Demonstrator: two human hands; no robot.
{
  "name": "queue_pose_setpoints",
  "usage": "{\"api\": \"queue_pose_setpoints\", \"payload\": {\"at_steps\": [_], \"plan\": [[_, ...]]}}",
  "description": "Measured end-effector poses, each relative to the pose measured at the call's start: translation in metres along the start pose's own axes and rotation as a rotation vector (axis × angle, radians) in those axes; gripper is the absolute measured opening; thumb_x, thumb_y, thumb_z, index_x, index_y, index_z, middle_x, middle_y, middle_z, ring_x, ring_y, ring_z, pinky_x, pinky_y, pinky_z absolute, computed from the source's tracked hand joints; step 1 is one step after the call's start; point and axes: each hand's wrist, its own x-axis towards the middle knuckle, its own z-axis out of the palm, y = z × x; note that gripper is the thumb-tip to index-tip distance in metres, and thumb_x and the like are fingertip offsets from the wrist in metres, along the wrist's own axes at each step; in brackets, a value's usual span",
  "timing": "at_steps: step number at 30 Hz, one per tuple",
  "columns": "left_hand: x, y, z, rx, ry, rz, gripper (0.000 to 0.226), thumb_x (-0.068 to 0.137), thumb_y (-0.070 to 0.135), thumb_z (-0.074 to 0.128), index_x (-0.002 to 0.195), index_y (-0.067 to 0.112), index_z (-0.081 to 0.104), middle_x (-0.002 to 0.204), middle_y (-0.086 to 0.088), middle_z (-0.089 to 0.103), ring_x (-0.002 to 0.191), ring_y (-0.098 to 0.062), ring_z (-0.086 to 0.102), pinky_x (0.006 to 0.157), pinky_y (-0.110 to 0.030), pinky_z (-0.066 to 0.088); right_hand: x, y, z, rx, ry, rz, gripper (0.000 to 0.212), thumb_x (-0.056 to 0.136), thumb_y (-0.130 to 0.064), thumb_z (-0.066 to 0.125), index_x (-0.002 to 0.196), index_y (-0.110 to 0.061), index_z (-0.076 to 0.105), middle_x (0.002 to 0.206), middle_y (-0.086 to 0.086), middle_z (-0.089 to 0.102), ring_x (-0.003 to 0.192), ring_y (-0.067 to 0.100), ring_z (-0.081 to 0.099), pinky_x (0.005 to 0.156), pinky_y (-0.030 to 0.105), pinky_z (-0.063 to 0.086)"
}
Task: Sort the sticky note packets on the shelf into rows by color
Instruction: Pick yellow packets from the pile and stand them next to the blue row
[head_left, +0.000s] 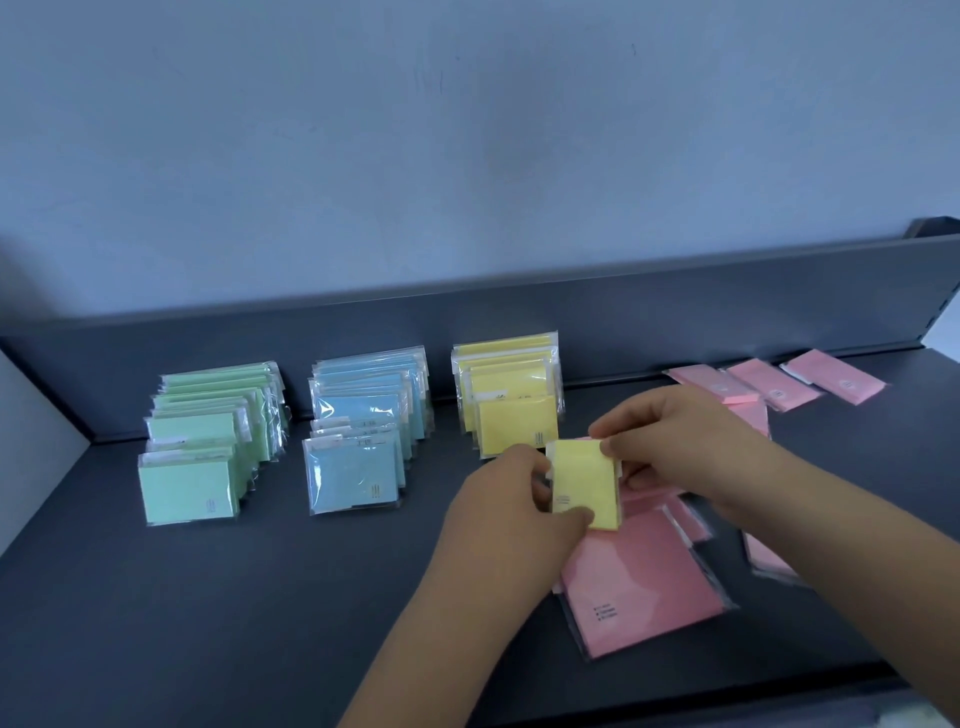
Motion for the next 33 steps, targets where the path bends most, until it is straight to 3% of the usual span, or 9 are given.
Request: {"api": "queue_pose_setpoints", "payload": {"at_steps": [3, 6, 9, 12, 16, 20, 24, 28, 33], "plan": [[0.001, 0.001, -0.001, -0.192, 0.000, -0.033, 0.031, 0.087, 0.031, 0.078, 0.110, 0.037, 0.058, 0.090, 0.008, 0.071, 0.084, -0.004, 0.067, 0.079, -0.029, 0.056, -0.003, -0.001, -0.001, 0.091, 0.007, 0.004, 0.019, 0.091, 0.000, 0.069, 0.093, -0.016, 0.080, 0.085, 0.014, 0.079, 0.065, 0.021, 0.072, 0.063, 0.035, 0.064], [0.002, 0.001, -0.001, -0.328, -0.002, -0.052, 0.028, 0.089, 0.027, 0.077, 0.099, 0.042, 0.055, 0.086, 0.005, 0.075, 0.082, -0.009, 0.072, 0.083, -0.038, 0.059, -0.005, -0.001, -0.001, 0.210, -0.003, -0.044, 0.020, 0.092, 0.003, 0.069, 0.096, -0.014, 0.080, 0.089, 0.011, 0.080, 0.080, 0.024, 0.076, 0.074, 0.037, 0.063], [0.003, 0.001, -0.001, -0.382, 0.033, -0.040, 0.022, 0.092, 0.029, 0.072, 0.106, 0.040, 0.059, 0.082, 0.002, 0.075, 0.080, -0.014, 0.073, 0.084, -0.047, 0.060, -0.010, -0.003, -0.002, 0.263, -0.031, -0.134, 0.023, 0.092, 0.007, 0.067, 0.099, -0.011, 0.080, 0.092, 0.010, 0.080, 0.078, 0.015, 0.073, 0.069, 0.024, 0.061], [0.002, 0.003, -0.002, -0.392, 0.080, 0.029, 0.004, 0.095, 0.032, 0.068, 0.091, 0.033, 0.069, 0.078, 0.000, 0.072, 0.075, -0.020, 0.071, 0.079, -0.051, 0.060, -0.017, -0.006, -0.007, 0.215, -0.086, -0.245, 0.025, 0.091, 0.008, 0.068, 0.102, -0.012, 0.080, 0.087, 0.003, 0.080, 0.072, 0.006, 0.070, 0.065, 0.016, 0.056], [0.004, 0.005, -0.002, -0.423, 0.132, 0.082, 0.014, 0.096, 0.026, 0.068, 0.083, 0.030, 0.074, 0.077, 0.001, 0.071, 0.078, -0.024, 0.069, 0.078, -0.052, 0.060, -0.019, -0.009, -0.015, 0.231, -0.104, -0.321, 0.027, 0.089, 0.007, 0.070, 0.105, -0.013, 0.079, 0.092, 0.003, 0.080, 0.083, 0.014, 0.072, 0.078, 0.026, 0.060], [0.005, 0.018, 0.003, -0.671, 0.200, 0.022, 0.020, 0.095, 0.014, 0.071, 0.080, 0.027, 0.078, 0.080, -0.004, 0.076, 0.079, -0.026, 0.075, 0.070, -0.036, 0.063, -0.012, -0.005, -0.026, 0.329, -0.111, -0.275, 0.020, 0.090, -0.005, 0.074, 0.107, -0.014, 0.078, 0.099, 0.008, 0.080, 0.095, 0.028, 0.076, 0.087, 0.037, 0.061], [0.008, 0.038, 0.016, -0.916, 0.257, -0.092, 0.013, 0.096, 0.014, 0.070, 0.086, 0.018, 0.078, 0.086, -0.006, 0.079, 0.080, -0.023, 0.077, 0.069, -0.028, 0.063, -0.003, 0.002, -0.046, 0.186, -0.131, -0.197, 0.010, 0.092, -0.014, 0.074, 0.099, -0.015, 0.080, 0.088, 0.007, 0.080, 0.077, 0.022, 0.074, 0.076, 0.035, 0.060], [0.009, 0.054, 0.036, -0.886, 0.294, -0.148, 0.009, 0.098, 0.015, 0.067, 0.093, 0.015, 0.075, 0.086, -0.005, 0.079, 0.076, -0.020, 0.078, 0.069, -0.033, 0.064, 0.004, 0.007, -0.065, 0.296, -0.151, -0.142, 0.012, 0.089, -0.004, 0.075, 0.100, -0.008, 0.079, 0.082, 0.015, 0.078, 0.066, 0.021, 0.072, 0.071, 0.033, 0.063], [0.006, 0.061, 0.055, -0.644, 0.461, -0.112, 0.010, 0.092, 0.017, 0.074, 0.092, 0.027, 0.073, 0.075, 0.000, 0.077, 0.070, -0.015, 0.074, 0.073, -0.040, 0.062, 0.016, 0.013, -0.081, 0.324, -0.103, -0.159, 0.019, 0.083, 0.004, 0.079, 0.098, -0.007, 0.077, 0.080, 0.013, 0.079, 0.073, 0.026, 0.078, 0.068, 0.028, 0.065]]}}
